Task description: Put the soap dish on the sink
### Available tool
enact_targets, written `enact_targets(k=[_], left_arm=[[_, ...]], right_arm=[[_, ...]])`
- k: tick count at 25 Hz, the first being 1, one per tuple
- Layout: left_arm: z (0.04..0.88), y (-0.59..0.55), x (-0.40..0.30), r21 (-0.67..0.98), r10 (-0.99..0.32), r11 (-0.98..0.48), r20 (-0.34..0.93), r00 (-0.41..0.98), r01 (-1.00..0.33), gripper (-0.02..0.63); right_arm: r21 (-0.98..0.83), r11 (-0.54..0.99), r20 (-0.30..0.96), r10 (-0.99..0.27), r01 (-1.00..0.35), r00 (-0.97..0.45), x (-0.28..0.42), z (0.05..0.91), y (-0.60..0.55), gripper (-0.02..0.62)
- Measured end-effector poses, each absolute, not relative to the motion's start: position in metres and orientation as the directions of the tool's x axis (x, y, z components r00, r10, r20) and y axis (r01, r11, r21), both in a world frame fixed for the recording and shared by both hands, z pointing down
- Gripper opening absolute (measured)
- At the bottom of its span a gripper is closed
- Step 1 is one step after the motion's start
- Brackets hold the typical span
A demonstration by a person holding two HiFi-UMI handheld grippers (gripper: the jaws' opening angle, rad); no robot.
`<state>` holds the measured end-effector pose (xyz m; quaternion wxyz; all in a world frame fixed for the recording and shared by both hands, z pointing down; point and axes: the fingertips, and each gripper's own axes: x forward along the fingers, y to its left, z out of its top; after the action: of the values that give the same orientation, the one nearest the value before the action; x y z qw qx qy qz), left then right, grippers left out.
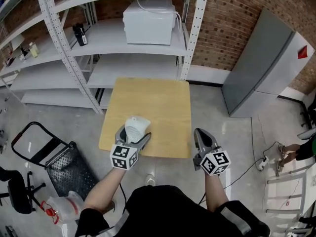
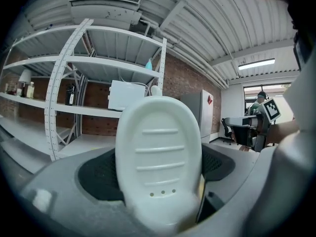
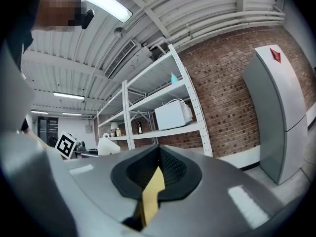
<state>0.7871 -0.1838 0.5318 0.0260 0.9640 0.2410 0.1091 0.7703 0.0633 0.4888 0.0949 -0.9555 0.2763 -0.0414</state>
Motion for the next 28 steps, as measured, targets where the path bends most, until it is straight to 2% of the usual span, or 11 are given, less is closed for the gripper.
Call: enact_targets(k=[15,28], left_arm=[[0.595,-0.219,0.837,0.19,0.497,-0.868,0.333,0.801,0.459,0.463],[0.661,-0.224,0.847,0.256,0.476,-0.879,0.485,0.733,0.402,0.465]], right_arm=[[-0.162,-0.844,0.131,-0.532,-0.511,0.836,0.824,0.529,0.01,0.006],[-0.223,-0.842,0.314,-0.54,-0.492,0.781,0.842,0.611,-0.008,0.006]])
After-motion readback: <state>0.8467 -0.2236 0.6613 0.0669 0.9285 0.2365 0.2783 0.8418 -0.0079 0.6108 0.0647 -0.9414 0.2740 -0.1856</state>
